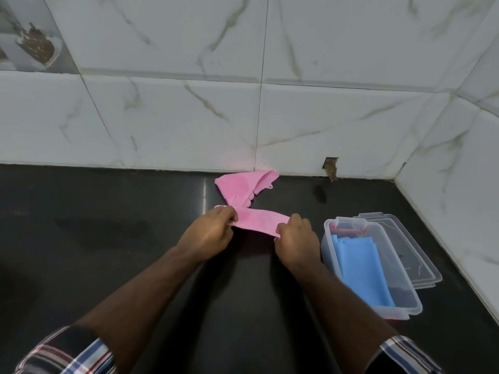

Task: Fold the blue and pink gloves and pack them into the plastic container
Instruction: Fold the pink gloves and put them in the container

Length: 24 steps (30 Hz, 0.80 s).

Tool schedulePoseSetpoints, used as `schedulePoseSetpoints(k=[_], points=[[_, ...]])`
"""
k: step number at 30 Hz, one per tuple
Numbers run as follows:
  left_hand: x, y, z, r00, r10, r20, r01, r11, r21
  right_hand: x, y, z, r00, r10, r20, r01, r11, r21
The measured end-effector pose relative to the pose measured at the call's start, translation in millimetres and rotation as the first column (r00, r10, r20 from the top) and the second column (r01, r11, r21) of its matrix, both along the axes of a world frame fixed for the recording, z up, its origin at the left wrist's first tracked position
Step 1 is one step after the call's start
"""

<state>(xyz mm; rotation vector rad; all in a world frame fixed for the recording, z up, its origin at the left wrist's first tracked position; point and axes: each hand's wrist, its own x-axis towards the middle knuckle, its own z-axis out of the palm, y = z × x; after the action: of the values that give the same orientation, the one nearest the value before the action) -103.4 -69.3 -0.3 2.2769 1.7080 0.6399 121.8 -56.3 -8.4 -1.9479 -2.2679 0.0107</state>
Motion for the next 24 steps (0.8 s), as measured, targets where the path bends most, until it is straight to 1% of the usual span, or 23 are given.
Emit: schedulePoseSetpoints(k=[4,6,7,8,9,10,11,12,13,15,16,18,20,21,24], points=[[-17,-26,-3,0.997,-0.040,-0.061,0.036,0.997,-0.062,1,-30,2,0.994,0.107,0.031,-0.107,0.994,0.025],[-24,-40,-4,0.993,-0.074,-0.088,0.059,0.985,-0.160,2,-50,7,0.989,0.144,0.038,-0.145,0.989,0.035],[-26,-48,-4,0.992,-0.092,-0.088,0.069,0.971,-0.229,4,-60,9,0.985,0.162,0.053,-0.162,0.987,-0.002],[-28,-55,-5,0.991,-0.109,-0.081,0.081,0.952,-0.294,6,-68,9,0.980,0.188,0.060,-0.183,0.980,-0.078],[-30,-62,-7,0.991,-0.118,-0.067,0.088,0.936,-0.341,8,-76,9,0.975,0.217,0.041,-0.206,0.961,-0.187],[-32,-68,-10,0.993,-0.108,-0.052,0.082,0.928,-0.363,11,-83,9,0.975,0.222,-0.011,-0.214,0.924,-0.318],[-35,-71,-12,0.996,-0.085,-0.037,0.066,0.931,-0.360,13,-87,9,0.978,0.194,-0.082,-0.210,0.875,-0.436],[-37,-75,-15,0.998,-0.056,-0.030,0.042,0.941,-0.334,15,-90,9,0.978,0.147,-0.151,-0.204,0.837,-0.508],[-39,-76,-18,0.999,-0.026,-0.036,0.014,0.957,-0.289,17,-91,10,0.975,0.100,-0.200,-0.193,0.825,-0.531],[-43,-78,-25,0.993,0.040,-0.109,-0.060,0.980,-0.188,18,-88,10,0.970,0.034,-0.240,-0.153,0.853,-0.498],[-44,-78,-28,0.983,0.085,-0.166,-0.112,0.980,-0.161,18,-87,9,0.970,0.024,-0.242,-0.140,0.868,-0.476],[-44,-77,-32,0.948,0.169,-0.271,-0.226,0.955,-0.195,16,-87,5,0.971,0.052,-0.231,-0.158,0.869,-0.468],[-42,-75,-33,0.927,0.213,-0.310,-0.303,0.910,-0.282,13,-90,-1,0.971,0.128,-0.201,-0.212,0.848,-0.486],[-42,-74,-34,0.922,0.219,-0.319,-0.317,0.900,-0.299,13,-92,-3,0.969,0.163,-0.185,-0.234,0.842,-0.486],[-44,-71,-34,0.917,0.243,-0.318,-0.327,0.912,-0.247,14,-94,-2,0.970,0.179,-0.168,-0.238,0.850,-0.470]])
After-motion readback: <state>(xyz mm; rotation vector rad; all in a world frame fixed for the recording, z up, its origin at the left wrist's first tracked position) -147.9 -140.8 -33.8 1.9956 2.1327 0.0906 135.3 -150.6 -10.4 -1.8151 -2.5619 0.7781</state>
